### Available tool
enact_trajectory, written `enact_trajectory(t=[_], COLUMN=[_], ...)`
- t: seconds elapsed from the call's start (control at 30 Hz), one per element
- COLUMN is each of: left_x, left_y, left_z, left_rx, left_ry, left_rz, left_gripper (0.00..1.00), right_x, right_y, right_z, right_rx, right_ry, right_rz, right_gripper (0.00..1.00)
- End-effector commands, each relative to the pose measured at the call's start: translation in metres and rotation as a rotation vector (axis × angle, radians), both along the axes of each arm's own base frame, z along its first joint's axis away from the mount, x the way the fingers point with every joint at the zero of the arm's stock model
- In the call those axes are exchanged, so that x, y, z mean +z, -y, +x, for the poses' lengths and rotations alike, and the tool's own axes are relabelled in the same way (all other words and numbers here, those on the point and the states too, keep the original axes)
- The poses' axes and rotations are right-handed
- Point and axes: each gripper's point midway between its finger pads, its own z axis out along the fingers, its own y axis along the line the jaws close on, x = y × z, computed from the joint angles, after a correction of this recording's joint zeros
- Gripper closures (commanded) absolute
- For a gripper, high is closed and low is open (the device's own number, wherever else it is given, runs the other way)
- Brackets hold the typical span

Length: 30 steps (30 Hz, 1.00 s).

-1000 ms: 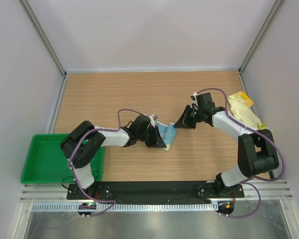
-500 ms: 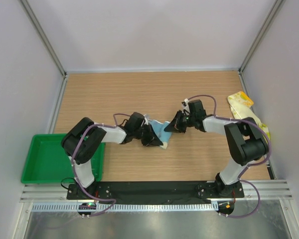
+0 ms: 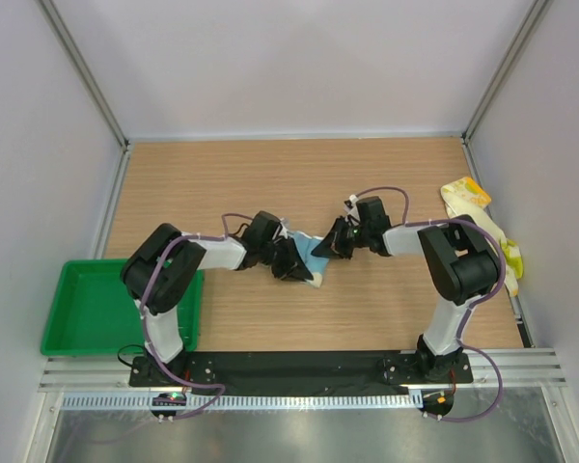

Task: Roll the towels
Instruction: Roll the towel

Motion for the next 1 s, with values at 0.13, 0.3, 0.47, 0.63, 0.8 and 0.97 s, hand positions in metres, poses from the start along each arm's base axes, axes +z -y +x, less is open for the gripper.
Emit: enact_trajectory(t=[0.13, 0.3, 0.47, 0.63, 0.8, 0.97], left_x=[-0.014, 0.001, 0.033, 0.054, 0.058, 0.044], left_y=[-0.048, -0.056, -0.053, -0.034, -0.013, -0.004], left_z=[0.007, 0.004, 0.017, 0.009, 0.0, 0.003], left_rx=[-0.002, -0.052, -0.099, -0.203, -0.308, -0.38], left_ry=[0.108, 0.213, 0.464, 0.682, 0.807, 0.85], left_rz=[0.296, 0.421, 0.606, 0.749, 0.823, 0.884], left_gripper=[0.68, 0.6, 0.57, 0.55, 0.53, 0.53], right_x=[-0.035, -0.035, -0.031, -0.032, -0.032, -0.034], right_y=[0.016, 0.015, 0.011, 0.012, 0.01, 0.009], right_z=[-0.004, -0.005, -0.007, -0.01, -0.01, -0.012], right_rx=[-0.019, -0.01, 0.001, 0.011, 0.016, 0.021], right_ry=[-0.035, -0.031, -0.028, -0.039, -0.042, -0.046], right_rz=[-0.183, -0.205, -0.205, -0.224, -0.229, -0.231], right_gripper=[0.99, 0.99, 0.99, 0.99, 0.99, 0.99])
